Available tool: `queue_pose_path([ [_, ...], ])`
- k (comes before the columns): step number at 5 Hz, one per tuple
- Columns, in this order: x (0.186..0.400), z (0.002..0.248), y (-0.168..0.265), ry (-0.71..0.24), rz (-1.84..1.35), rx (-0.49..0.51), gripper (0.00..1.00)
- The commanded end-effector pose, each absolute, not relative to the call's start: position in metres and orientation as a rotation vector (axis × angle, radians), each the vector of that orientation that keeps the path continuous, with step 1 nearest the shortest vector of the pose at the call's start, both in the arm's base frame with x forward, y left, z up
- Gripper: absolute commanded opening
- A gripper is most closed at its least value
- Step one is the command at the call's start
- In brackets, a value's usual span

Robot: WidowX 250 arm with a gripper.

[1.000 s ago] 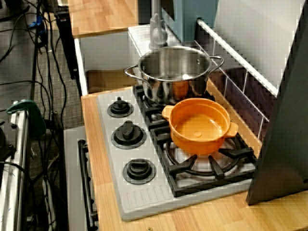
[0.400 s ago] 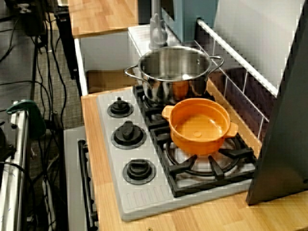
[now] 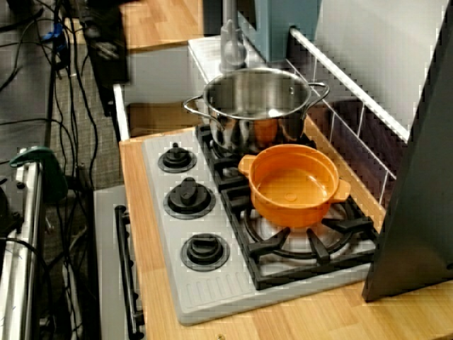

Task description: Lift pot from stove

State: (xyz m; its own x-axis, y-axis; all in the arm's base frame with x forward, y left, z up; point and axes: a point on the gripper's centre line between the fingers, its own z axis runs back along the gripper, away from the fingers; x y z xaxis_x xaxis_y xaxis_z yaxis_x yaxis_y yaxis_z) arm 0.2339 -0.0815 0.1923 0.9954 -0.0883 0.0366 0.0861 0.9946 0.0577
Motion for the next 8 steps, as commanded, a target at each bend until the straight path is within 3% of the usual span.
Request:
queue_pose_path([
  [1,0.285,0.188,-0.132,-0.091,-0.171,0.061,1.0],
  [3,0.324,0.168,-0.158,-0.082,-0.307,0.082,1.0],
  [5,0.348,0.15,-0.172,-0.087,-0.383,0.095,1.0],
  [8,0.359,0.123,-0.184,-0.12,-0.425,0.114,1.0],
])
